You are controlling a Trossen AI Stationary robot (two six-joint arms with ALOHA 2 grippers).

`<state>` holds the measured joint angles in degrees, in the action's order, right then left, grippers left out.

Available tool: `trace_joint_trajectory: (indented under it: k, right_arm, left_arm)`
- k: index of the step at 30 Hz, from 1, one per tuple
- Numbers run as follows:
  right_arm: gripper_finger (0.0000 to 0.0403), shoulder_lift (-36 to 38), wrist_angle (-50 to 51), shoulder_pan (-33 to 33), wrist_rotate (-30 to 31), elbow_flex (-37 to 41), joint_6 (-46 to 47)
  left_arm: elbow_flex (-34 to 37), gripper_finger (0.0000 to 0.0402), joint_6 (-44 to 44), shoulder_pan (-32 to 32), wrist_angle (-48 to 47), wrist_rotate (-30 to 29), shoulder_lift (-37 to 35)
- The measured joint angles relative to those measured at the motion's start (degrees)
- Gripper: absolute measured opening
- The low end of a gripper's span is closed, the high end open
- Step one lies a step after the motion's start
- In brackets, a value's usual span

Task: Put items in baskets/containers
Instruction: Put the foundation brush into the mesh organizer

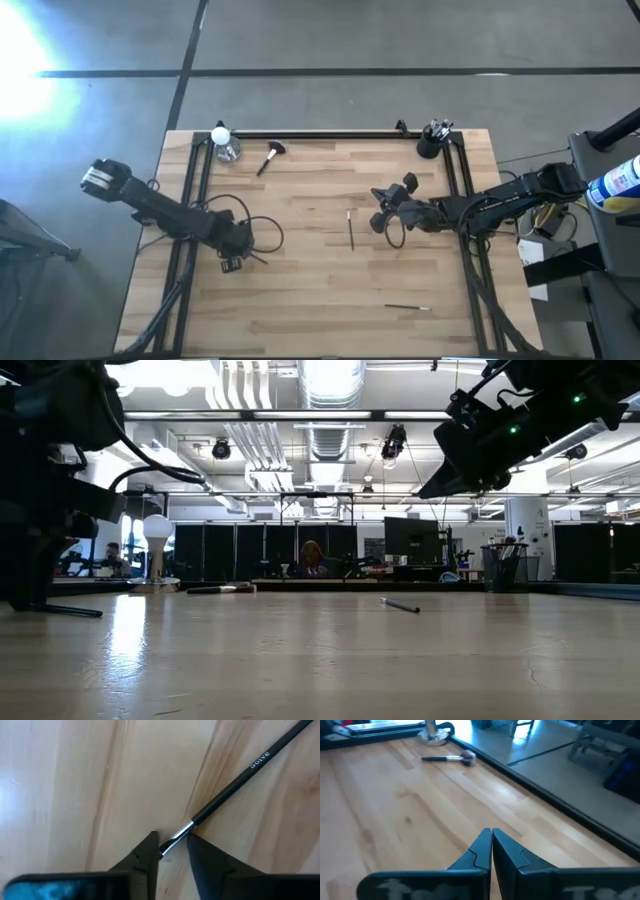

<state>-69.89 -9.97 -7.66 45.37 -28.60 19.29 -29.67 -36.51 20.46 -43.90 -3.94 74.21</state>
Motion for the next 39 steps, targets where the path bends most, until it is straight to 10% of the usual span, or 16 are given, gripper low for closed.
trace_joint_trajectory:
  k: [7, 20, 39]
  right_arm:
    - [0.0008, 0.0, -0.1, 0.0, -6.8, 0.0, -0.2]
    - [0.0011, -4.5, -4.0, -1.8, -18.9, -3.2, -4.9]
    - [0.0113, -30.9, 13.1, -9.6, -18.9, -33.5, -26.4]
  left_arm:
    - [0.0, 0.001, -1.5, 0.5, 1.3, 2.6, 0.0]
    - [-6.1, 0.0001, -8.7, -3.7, 22.1, 15.6, -0.4]
    - [-6.1, 0.0, -28.2, -17.1, 54.4, 32.0, 6.7]
